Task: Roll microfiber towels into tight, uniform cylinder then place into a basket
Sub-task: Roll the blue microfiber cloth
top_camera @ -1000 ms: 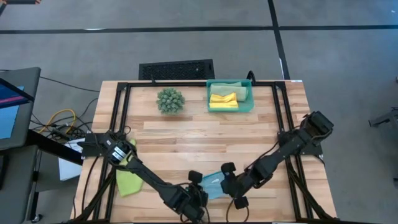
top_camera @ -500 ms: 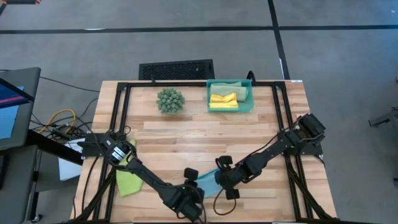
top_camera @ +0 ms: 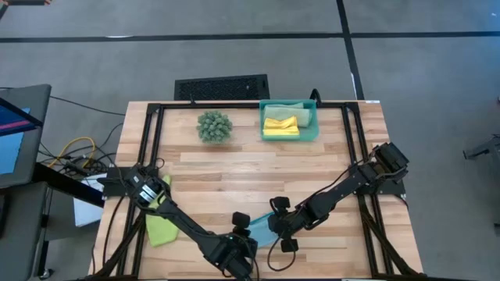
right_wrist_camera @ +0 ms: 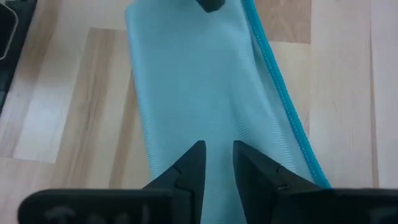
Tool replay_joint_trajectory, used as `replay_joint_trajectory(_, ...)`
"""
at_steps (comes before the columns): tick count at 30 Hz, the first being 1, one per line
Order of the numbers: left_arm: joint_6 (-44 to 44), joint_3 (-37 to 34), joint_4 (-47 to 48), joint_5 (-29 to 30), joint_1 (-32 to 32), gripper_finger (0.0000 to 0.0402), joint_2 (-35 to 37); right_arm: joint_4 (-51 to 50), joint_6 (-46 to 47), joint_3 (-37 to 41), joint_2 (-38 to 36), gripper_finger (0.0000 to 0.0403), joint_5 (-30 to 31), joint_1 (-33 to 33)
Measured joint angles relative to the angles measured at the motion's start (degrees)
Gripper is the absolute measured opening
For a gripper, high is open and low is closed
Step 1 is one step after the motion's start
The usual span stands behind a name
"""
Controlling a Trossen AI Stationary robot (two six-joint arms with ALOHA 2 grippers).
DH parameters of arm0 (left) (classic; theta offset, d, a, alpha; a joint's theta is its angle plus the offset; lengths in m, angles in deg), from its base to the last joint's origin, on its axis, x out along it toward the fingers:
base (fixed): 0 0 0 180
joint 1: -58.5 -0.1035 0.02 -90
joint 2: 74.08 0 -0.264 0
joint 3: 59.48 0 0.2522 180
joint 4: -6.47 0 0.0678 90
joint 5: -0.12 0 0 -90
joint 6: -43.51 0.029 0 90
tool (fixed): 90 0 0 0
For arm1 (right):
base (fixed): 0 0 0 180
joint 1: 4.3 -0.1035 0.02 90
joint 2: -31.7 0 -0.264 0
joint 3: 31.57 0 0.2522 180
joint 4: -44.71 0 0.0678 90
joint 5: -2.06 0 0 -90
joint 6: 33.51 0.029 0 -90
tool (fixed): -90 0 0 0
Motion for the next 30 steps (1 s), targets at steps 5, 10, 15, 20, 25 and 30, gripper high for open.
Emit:
replay_joint_trajectory(5, -1.3, -4.0, -1.5, -4.8, -0.7, 0.0000, 0.1, -2.9, 0.6, 0.0, 0.4, 0.0127, 0.0, 0.6)
replay_joint_trajectory(10, -2.0, -6.8, -4.1, -3.9, -0.7, 0.0000, 0.4, -6.6, 1.9, 0.0, -0.1, 0.0148, 0.1, 0.0)
replay_joint_trajectory(15, -2.0, -6.8, -4.0, -4.0, -0.6, 0.0000, 0.4, -8.5, 3.0, 0.0, -0.5, 0.0155, 1.3, -0.3)
replay_joint_trajectory(20, -2.0, -6.8, -3.9, -4.2, -0.5, 0.0000, 0.3, -11.7, 4.3, 0.0, -0.5, 0.0149, 2.4, -0.3)
replay_joint_trajectory(25, -1.9, -6.9, -3.8, -4.4, -0.5, 0.0000, 0.3, -13.1, 4.5, 0.0, -0.5, 0.0141, 3.1, -1.1)
replay_joint_trajectory(30, -1.9, -6.9, -3.6, -4.4, -0.5, 0.0000, 0.3, -15.2, 5.8, 0.0, -1.4, 0.0137, 3.3, -1.9)
